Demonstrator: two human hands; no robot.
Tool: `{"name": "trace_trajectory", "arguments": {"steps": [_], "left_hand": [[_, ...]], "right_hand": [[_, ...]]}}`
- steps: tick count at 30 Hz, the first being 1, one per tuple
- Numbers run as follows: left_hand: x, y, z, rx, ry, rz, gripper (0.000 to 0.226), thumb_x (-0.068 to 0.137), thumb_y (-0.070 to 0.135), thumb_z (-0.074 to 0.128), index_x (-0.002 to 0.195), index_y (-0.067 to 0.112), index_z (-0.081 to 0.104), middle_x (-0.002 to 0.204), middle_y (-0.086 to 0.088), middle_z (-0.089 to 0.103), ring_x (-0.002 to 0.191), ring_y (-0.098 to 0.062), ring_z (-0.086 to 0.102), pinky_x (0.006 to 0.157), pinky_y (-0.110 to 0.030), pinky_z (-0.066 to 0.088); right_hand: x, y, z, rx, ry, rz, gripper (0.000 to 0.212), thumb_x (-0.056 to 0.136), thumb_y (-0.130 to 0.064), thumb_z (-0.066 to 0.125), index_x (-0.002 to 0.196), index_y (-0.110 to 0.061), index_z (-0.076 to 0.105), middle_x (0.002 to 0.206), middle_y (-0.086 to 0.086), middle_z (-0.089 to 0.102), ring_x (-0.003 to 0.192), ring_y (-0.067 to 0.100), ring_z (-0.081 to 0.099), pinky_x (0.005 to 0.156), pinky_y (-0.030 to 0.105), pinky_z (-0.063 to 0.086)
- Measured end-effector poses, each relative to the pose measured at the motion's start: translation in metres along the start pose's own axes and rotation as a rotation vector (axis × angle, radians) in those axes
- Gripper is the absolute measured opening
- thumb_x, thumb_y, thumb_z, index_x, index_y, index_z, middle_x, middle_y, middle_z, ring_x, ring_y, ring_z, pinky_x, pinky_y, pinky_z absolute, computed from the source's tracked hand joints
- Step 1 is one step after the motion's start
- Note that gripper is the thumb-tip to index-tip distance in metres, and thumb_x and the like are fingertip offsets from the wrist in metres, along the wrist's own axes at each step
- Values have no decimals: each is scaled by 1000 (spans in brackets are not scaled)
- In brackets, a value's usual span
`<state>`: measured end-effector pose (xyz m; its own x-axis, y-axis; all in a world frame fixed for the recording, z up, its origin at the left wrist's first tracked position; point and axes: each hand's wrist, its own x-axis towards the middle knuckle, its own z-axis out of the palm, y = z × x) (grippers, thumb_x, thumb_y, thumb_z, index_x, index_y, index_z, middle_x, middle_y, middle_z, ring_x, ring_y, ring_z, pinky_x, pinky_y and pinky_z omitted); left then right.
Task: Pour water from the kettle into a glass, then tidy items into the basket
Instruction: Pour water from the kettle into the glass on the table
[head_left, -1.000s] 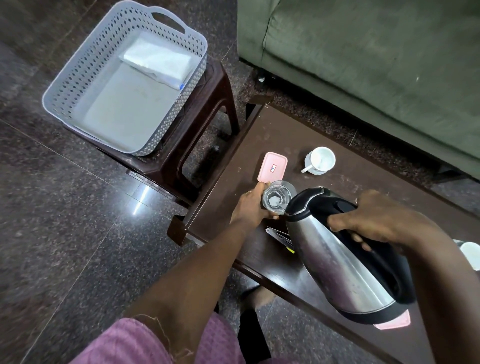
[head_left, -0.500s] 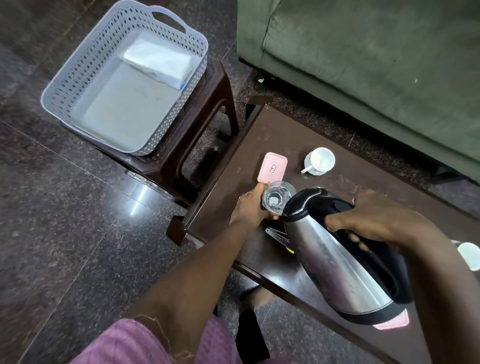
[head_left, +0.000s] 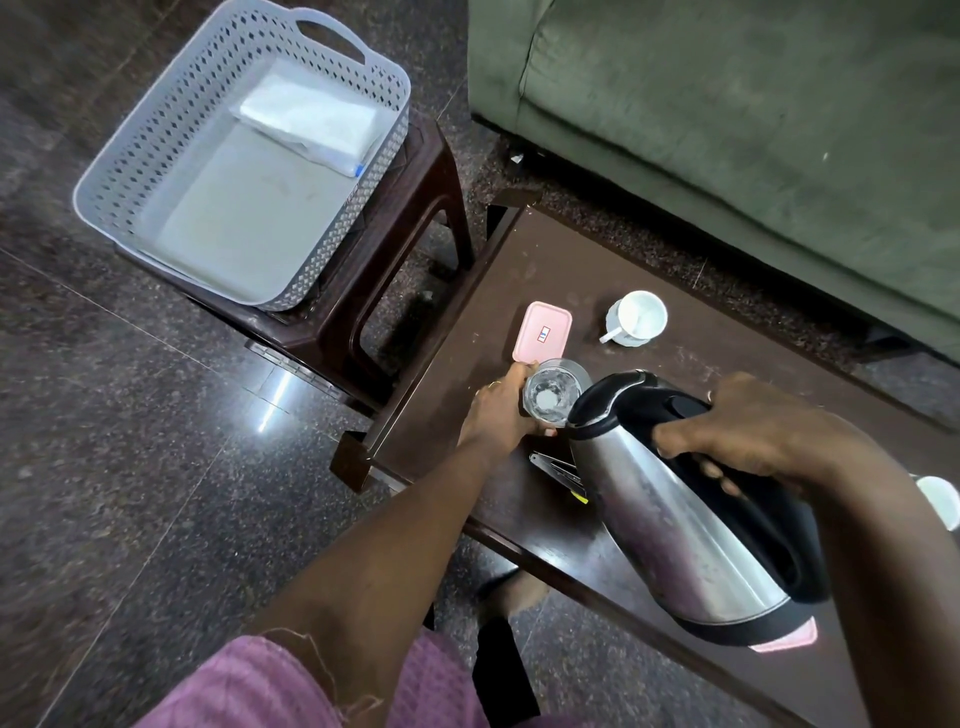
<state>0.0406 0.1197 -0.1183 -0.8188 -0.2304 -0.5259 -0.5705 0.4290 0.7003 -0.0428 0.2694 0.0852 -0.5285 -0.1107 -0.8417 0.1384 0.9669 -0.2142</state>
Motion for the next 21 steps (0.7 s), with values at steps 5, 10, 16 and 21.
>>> {"name": "trace_trajectory", "arguments": {"steps": [5,10,16,21], "left_hand": [[1,0,-1,-7,-8,-5,73,62,19,83,123,21,43,121,-5,64,115,-27,54,92,-35,41],[0,0,-1,-6,-12,8,73,62,21,83,123,20,43,121,-5,64,116,-27,53,94,-36,41],[1,0,-2,-6,-20,13,73,62,20,83,124,18,43,121,-6,64,116,-28,54,95,-38,42],[1,-1,-1,-4,-21,8,74,61,21,83,124,19,43,120,-6,65,116,-28,54,96,-39,42]], "right_hand": [[0,0,0,-8,-2,5,28,64,-20,68,44,-8,53,38,5,51,30,19,46,42,22,42],[-1,-2,-1,-25,10,3,31,66,-20,68,42,-8,53,36,5,52,28,17,46,38,17,41],[-1,-3,-2,-17,8,13,31,65,-20,69,41,-8,52,36,5,52,29,18,46,40,20,43],[1,-4,-2,-20,7,13,30,63,-20,69,41,-8,53,37,6,52,29,19,46,43,22,43]]}}
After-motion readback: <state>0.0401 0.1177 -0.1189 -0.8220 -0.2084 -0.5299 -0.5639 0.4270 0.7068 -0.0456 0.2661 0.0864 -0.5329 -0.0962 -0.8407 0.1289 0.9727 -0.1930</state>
